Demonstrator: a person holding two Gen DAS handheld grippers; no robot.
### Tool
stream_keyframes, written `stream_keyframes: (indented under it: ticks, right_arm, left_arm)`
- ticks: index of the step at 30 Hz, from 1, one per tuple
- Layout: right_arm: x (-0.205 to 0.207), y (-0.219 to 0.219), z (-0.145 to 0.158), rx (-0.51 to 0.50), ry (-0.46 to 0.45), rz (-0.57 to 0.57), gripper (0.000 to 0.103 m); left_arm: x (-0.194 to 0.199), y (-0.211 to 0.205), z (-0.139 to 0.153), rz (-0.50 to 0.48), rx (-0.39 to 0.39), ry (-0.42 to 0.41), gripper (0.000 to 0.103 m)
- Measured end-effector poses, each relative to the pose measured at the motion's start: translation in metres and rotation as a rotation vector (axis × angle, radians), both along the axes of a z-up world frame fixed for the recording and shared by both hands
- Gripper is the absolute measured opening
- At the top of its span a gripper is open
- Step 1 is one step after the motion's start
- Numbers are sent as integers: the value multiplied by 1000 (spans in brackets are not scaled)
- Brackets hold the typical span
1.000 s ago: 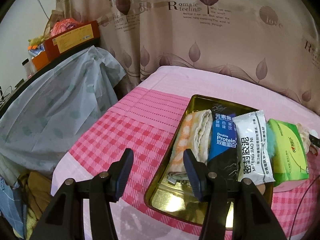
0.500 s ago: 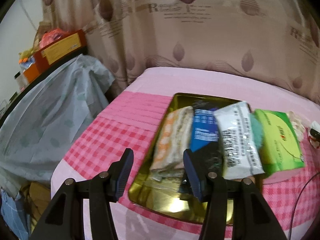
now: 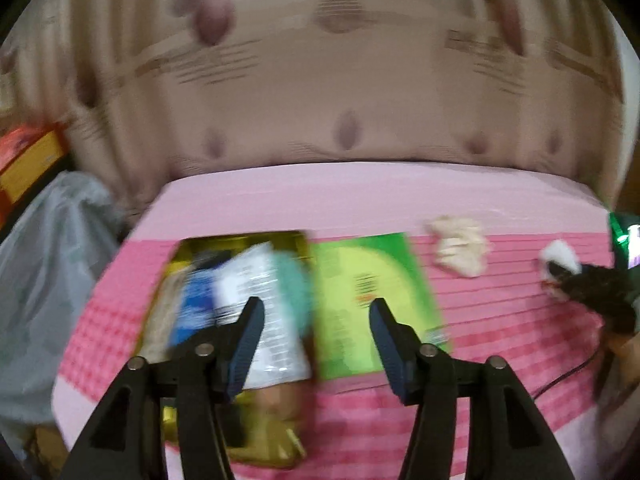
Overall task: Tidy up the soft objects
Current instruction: 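Move the right tool to the white knit glove and grasp it, then grasp the cream scrunchie with the left tool while the right tool holds the glove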
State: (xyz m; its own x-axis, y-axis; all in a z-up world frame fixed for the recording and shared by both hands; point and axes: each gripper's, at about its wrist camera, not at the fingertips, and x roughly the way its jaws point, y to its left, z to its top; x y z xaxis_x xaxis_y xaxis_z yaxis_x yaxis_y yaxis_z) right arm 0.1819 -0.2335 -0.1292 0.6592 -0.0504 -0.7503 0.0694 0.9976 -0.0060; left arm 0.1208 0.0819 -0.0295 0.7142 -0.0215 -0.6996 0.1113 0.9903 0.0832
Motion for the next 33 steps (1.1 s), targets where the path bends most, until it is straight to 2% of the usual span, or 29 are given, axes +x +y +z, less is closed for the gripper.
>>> stream_keyframes:
  ticks: [4, 8, 10, 16, 20, 23, 26, 33]
  right_arm:
    - [-7, -2, 1, 12, 0, 6, 39]
    - [-7, -1, 0, 8, 10, 10, 41]
    - [-8, 0, 1, 8, 10, 11, 41]
    - [-7, -4, 1, 25, 14, 11, 42]
    - [-5, -4, 4, 35, 16, 13, 43]
    - [-5, -5, 6, 42, 17, 12, 43]
    - [-3, -5, 9, 48, 21, 14, 43]
    - [-2, -6, 8, 61, 25, 18, 45]
  left_arm:
    - [23, -48, -1, -93, -53, 43, 60]
    - [48, -90, -8, -142, -64, 85, 60]
    - [67, -110, -16, -168, -82, 134, 60]
    - [110, -151, -49, -181, -72, 257, 60]
    - [135, -163, -66, -159, -80, 325, 60]
    - [153, -164, -76, -113, -71, 342, 60]
    - [170, -156, -85, -60, -104, 366, 60]
    - [187, -158, -99, -36, -111, 406, 60]
